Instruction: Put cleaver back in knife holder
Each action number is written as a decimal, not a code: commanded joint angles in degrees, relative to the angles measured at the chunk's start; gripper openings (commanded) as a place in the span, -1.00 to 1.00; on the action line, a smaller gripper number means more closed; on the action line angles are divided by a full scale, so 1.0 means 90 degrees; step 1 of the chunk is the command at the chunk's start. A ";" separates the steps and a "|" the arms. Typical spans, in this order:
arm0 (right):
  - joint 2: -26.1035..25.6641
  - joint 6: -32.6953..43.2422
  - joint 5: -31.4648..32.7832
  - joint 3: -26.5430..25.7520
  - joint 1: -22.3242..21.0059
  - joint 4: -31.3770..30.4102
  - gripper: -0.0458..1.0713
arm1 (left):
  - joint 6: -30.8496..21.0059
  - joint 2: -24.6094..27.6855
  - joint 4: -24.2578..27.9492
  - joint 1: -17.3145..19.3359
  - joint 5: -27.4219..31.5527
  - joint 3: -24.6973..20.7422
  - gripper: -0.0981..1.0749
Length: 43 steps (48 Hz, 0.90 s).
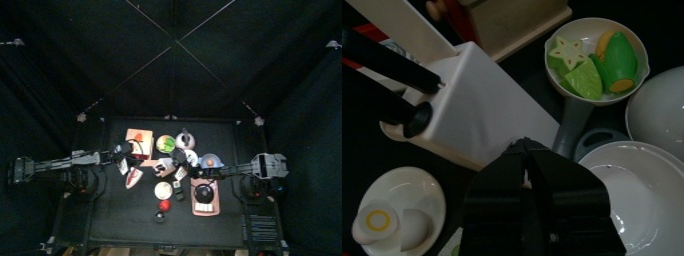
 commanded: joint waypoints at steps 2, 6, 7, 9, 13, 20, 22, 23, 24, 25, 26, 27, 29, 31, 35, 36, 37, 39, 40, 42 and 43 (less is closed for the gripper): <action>-0.0068 -0.0010 -0.0049 -0.0205 -0.0029 -0.0029 -0.25 | 0.0010 0.0107 0.0029 -0.0010 -0.0068 -0.0254 -0.19; -0.0029 -0.0010 -0.0117 -0.0244 -0.0029 -0.0039 -0.25 | 0.0010 0.0234 0.0029 0.0000 -0.0068 -0.0322 -0.19; -0.0020 -0.0010 -0.0127 -0.0244 -0.0029 -0.0039 -0.25 | 0.0010 0.0264 0.0029 -0.0010 -0.0059 -0.0322 -0.19; -0.0010 -0.0010 -0.0146 -0.0254 -0.0029 -0.0039 -0.25 | 0.0010 0.0342 0.0029 -0.0010 -0.0068 -0.0352 -0.19; 0.0010 -0.0010 -0.0166 -0.0254 -0.0029 -0.0039 -0.25 | 0.0010 0.0439 0.0029 0.0000 -0.0068 -0.0400 -0.19; 0.0029 -0.0010 -0.0205 -0.0254 -0.0029 -0.0039 -0.25 | 0.0010 0.0557 0.0039 0.0000 -0.0205 -0.0469 -0.19; 0.0029 -0.0010 -0.0234 -0.0254 -0.0029 -0.0039 -0.25 | 0.0010 0.0576 0.0039 0.0010 -0.0244 -0.0488 -0.18; 0.0039 -0.0010 -0.0254 -0.0254 -0.0029 -0.0029 -0.25 | 0.0010 0.0586 0.0039 0.0010 -0.0264 -0.0498 -0.18; 0.0039 -0.0010 -0.0264 -0.0254 -0.0029 -0.0039 -0.25 | 0.0010 0.0596 0.0029 0.0010 -0.0273 -0.0508 -0.18; 0.0049 -0.0010 -0.0283 -0.0264 -0.0029 -0.0039 -0.25 | 0.0010 0.0605 0.0020 0.0010 -0.0283 -0.0508 -0.18; 0.0049 -0.0010 -0.0283 -0.0254 -0.0029 -0.0039 -0.25 | 0.0010 0.0615 0.0020 0.0010 -0.0303 -0.0518 -0.18; 0.0059 -0.0010 -0.0293 -0.0264 -0.0029 -0.0039 -0.25 | 0.0010 0.0635 0.0029 0.0010 -0.0303 -0.0527 -0.18; 0.0068 -0.0010 -0.0303 -0.0264 -0.0029 -0.0039 -0.25 | 0.0010 0.0664 0.0020 0.0010 -0.0332 -0.0537 -0.18; 0.0068 -0.0010 -0.0303 -0.0264 -0.0029 -0.0039 -0.25 | 0.0010 0.0703 0.0020 0.0010 -0.0352 -0.0537 -0.18; 0.0078 -0.0010 -0.0303 -0.0273 -0.0029 -0.0059 -0.25 | 0.0010 0.0791 0.0020 0.0010 -0.0410 -0.0557 -0.18; 0.0078 -0.0010 -0.0313 -0.0283 -0.0029 -0.0068 -0.25 | 0.0010 0.0830 0.0020 0.0020 -0.0439 -0.0557 -0.18; 0.0078 -0.0010 -0.0313 -0.0283 -0.0029 -0.0068 -0.25 | 0.0010 0.0850 0.0020 0.0020 -0.0459 -0.0566 -0.18; 0.0078 -0.0010 -0.0313 -0.0283 -0.0029 -0.0068 -0.25 | 0.0000 0.0908 0.0020 0.0039 -0.0508 -0.0566 -0.18; 0.0088 -0.0010 -0.0313 -0.0283 -0.0029 -0.0078 -0.25 | 0.0000 0.0937 0.0020 0.0039 -0.0527 -0.0576 -0.17; 0.0078 -0.0010 -0.0322 -0.0283 -0.0029 -0.0078 -0.25 | 0.0010 0.0996 0.0020 0.0039 -0.0576 -0.0586 -0.17; 0.0078 -0.0010 -0.0322 -0.0293 -0.0029 -0.0078 -0.25 | 0.0000 0.1025 0.0020 0.0049 -0.0576 -0.0596 -0.17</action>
